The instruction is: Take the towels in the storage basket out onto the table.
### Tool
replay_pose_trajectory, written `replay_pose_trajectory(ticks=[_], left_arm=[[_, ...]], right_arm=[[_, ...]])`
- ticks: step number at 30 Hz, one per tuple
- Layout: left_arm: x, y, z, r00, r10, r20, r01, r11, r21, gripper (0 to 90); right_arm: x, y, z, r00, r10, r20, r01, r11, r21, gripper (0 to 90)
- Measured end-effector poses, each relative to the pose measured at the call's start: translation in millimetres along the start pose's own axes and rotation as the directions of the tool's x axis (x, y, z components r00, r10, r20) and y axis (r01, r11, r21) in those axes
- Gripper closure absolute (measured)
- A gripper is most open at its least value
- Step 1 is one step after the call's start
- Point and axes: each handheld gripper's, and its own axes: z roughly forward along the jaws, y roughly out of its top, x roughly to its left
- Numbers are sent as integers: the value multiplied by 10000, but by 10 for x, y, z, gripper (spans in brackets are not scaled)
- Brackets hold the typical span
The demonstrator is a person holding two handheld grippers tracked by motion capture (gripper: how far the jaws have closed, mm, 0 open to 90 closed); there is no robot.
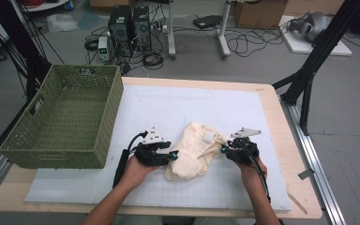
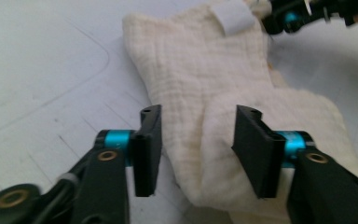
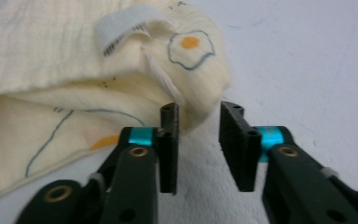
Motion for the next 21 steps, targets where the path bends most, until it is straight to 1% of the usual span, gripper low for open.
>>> replay_pose_trajectory(ticks=[1, 2, 3, 5, 6, 7, 8, 10, 11, 12, 13, 15, 17, 18, 19, 20, 21], left_arm=[[1, 43, -2, 10000, -11, 3, 11, 9999, -123, 458], [-7, 99, 1, 10000, 32, 36, -31, 9994, -331, 454], [-10, 134, 5, 9999, 112, 76, -110, 9993, -353, 452], [-35, 229, 48, 9997, 206, 130, -200, 9988, -439, 448], [-48, 287, 78, 9994, 323, 118, -318, 9986, -431, 445], [-58, 320, 102, 9993, 348, 159, -341, 9984, -441, 442], [-72, 364, 138, 9988, 424, 248, -415, 9985, -343, 437], [-120, 439, 252, 9974, 407, 596, -395, 9990, -209, 434], [-143, 466, 319, 9963, 429, 749, -428, 9991, -36, 435], [-162, 482, 374, 9957, 466, 796, -475, 9988, 101, 430], [-189, 505, 468, 9955, 479, 815, -502, 9984, 270, 418], [-224, 534, 593, 9957, 535, 758, -576, 9970, 525, 370], [-261, 547, 725, 9946, 722, 749, -775, 9945, 707, 309], [-275, 550, 809, 9937, 859, 713, -939, 9886, 1177, 300], [-291, 546, 868, 9944, 852, 624, -935, 9848, 1462, 304], [-297, 542, 905, 9935, 919, 665, -1019, 9808, 1665, 313], [-315, 529, 965, 9919, 1069, 689, -1187, 9727, 1995, 315]], right_arm=[[-19, -51, -29, 9998, 165, 62, -164, 9996, -208, 591], [-41, -105, -65, 9996, 248, 103, -243, 9986, -466, 589], [-63, -170, -115, 9996, 253, 95, -245, 9968, -766, 575], [-86, -245, -173, 9996, 251, 87, -241, 9945, -1017, 557], [-96, -272, -201, 9996, 259, 79, -250, 9942, -1043, 540], [-113, -292, -233, 9997, 238, 64, -229, 9933, -1132, 523], [-119, -300, -253, 9996, 267, 82, -255, 9922, -1220, 509], [-132, -326, -314, 9994, 330, 114, -309, 9887, -1466, 471], [-130, -351, -359, 9990, 427, 90, -407, 9860, -1616, 461], [-133, -372, -392, 9991, 420, 47, -405, 9838, -1745, 453], [-133, -387, -413, 9991, 417, 39, -403, 9828, -1805, 446], [-138, -417, -455, 9994, 348, 52, -333, 9827, -1822, 438], [-153, -443, -478, 9990, 456, 3, -447, 9812, -1876, 431], [-164, -455, -485, 9986, 531, -29, -527, 9802, -1908, 430], [-178, -469, -489, 9982, 601, -50, -600, 9797, -1915, 425], [-183, -477, -492, 9976, 693, -76, -695, 9796, -1884, 422], [-187, -482, -492, 9973, 723, -93, -727, 9794, -1882, 419]])
